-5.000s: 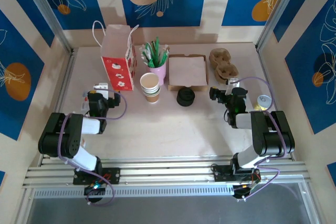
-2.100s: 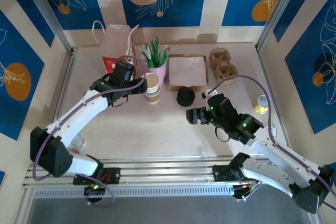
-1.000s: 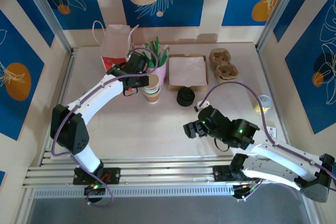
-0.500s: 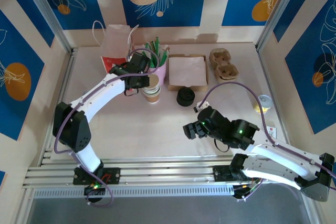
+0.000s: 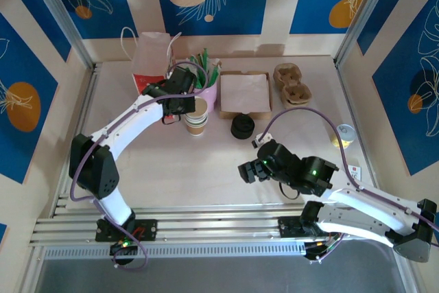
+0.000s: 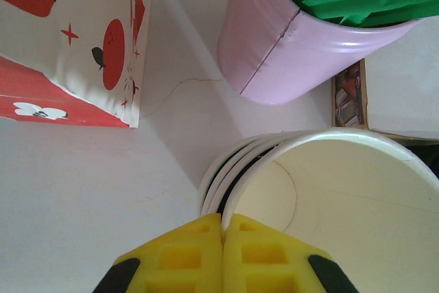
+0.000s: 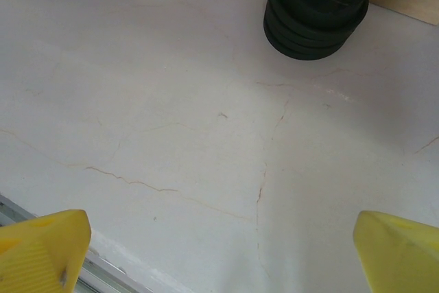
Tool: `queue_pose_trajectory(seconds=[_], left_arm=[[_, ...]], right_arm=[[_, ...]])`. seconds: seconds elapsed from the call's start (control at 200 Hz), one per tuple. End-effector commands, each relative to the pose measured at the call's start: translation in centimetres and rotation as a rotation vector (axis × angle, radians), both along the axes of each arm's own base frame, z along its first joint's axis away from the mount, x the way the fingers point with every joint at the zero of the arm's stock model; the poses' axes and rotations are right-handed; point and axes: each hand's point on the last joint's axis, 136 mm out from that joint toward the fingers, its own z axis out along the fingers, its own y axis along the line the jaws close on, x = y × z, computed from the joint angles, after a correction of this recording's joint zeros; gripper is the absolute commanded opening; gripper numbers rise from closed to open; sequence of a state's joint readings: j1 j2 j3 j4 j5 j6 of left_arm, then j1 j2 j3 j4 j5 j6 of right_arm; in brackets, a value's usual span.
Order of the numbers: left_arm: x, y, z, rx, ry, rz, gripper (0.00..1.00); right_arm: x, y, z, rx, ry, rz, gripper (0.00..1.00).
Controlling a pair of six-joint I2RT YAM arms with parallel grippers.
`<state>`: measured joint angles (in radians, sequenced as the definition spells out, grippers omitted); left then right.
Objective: Pack the takeout coffee
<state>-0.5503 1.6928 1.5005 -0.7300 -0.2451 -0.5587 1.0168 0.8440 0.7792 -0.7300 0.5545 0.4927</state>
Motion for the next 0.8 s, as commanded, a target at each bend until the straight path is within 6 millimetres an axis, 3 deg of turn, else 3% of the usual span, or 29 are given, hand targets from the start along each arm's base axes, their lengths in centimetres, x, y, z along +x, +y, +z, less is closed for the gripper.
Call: queue_pose_trajectory(seconds=[0.0,0.135,0.415,0.795], left_arm=[[-0.1,-0.1,1.2,-0.01,-0.008,0.025,0.0],[-0.3,-0.3,2.0,-0.06,-0.025,0.047,0.0],[-0.3,-0.9,2.6,-0.13,-0.022,0.073,0.0],[-0.5,-0.6,3.8,-0.196,-0.038,0.106,0.0]], right_arm=[[0.3,0.5,0.6,0.008,-0.021,0.0,0.98],[0.4,1.3,0.3,0.0,-0.041,0.031,0.99],[1.7,5.5,1.5,0.048,-0.139,0.142,0.99],[3.6,10.2,0.5,0.063,-0.207,0.231,0.99]])
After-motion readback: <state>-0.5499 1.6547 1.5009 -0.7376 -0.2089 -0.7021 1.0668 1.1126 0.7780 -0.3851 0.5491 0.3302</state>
